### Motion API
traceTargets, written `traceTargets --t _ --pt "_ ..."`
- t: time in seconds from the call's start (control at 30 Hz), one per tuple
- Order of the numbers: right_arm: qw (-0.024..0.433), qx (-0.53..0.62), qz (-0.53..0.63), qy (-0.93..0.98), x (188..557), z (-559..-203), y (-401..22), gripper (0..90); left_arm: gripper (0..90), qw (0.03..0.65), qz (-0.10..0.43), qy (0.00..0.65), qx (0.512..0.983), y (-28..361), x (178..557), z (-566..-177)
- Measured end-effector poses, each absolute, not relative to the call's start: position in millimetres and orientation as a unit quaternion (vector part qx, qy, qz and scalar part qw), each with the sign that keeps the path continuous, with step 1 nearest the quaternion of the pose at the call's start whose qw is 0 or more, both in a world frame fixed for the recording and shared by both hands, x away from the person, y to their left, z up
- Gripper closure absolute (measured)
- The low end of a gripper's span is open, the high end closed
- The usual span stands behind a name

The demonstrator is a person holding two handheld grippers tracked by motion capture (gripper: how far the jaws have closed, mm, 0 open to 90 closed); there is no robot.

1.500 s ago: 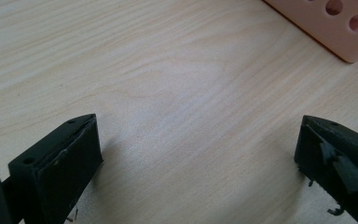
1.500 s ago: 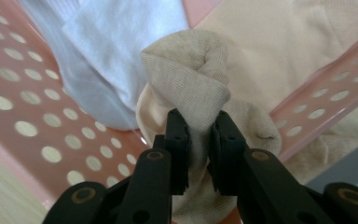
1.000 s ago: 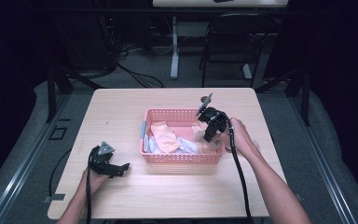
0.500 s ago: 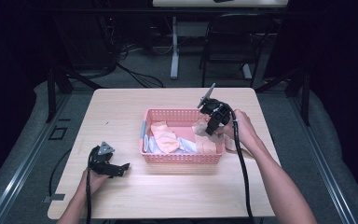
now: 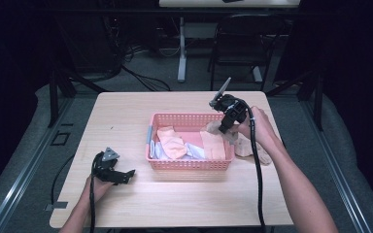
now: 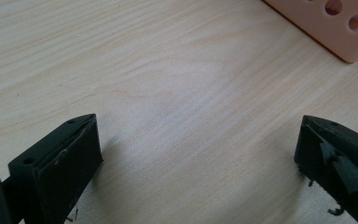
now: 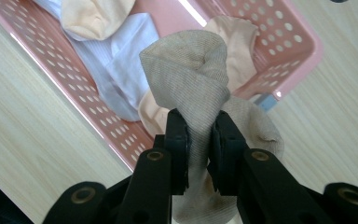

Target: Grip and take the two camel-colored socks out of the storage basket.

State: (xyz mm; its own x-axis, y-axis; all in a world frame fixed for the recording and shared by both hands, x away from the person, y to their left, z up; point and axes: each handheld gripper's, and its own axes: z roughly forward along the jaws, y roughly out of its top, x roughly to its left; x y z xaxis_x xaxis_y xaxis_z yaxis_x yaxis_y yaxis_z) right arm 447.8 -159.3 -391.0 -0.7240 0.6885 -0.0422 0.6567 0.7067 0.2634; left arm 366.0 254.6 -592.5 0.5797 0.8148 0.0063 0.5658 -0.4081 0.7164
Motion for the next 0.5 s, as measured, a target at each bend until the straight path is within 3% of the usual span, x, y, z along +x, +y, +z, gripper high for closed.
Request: traceTargets --t 0.5 --pt "0.088 0.397 0.098 0.908 443.4 -373.2 -200.6 78.4 0.1 0.342 0.178 0.418 0.822 254.3 367.1 -592.0"
